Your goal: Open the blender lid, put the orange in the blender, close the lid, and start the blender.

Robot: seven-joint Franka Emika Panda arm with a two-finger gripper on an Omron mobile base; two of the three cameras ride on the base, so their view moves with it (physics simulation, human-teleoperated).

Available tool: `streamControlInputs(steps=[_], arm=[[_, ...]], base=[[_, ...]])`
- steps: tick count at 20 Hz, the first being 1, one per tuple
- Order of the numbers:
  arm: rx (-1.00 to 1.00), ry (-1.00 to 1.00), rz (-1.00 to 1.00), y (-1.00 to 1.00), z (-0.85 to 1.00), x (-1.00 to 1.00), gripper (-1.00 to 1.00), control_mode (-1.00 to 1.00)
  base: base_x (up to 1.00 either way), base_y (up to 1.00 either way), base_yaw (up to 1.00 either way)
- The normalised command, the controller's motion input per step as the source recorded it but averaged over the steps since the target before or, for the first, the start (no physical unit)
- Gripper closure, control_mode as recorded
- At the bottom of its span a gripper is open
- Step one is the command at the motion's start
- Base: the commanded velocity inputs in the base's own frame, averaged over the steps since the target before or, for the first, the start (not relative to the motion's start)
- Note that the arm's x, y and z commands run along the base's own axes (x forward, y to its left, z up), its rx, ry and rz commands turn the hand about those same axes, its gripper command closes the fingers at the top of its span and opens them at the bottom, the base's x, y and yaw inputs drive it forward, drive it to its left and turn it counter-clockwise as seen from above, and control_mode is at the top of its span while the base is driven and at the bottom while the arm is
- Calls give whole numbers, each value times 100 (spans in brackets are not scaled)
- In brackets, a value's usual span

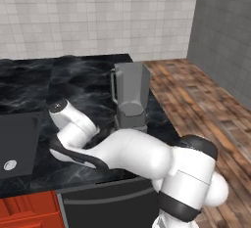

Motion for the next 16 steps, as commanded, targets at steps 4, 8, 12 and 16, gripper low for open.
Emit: streamControlInputs(steps=[4,8,12,16], arm=[[0,2,0,4,-67,32,100,-100],[0,0,-4,8,-51,23,100,-100],[0,0,-10,27,-33,19,100,-100],[0,0,-9,29,-42,23,100,-100]], base=[[0,0,0],[0,0,0],[0,0,0],[0,0,0]])
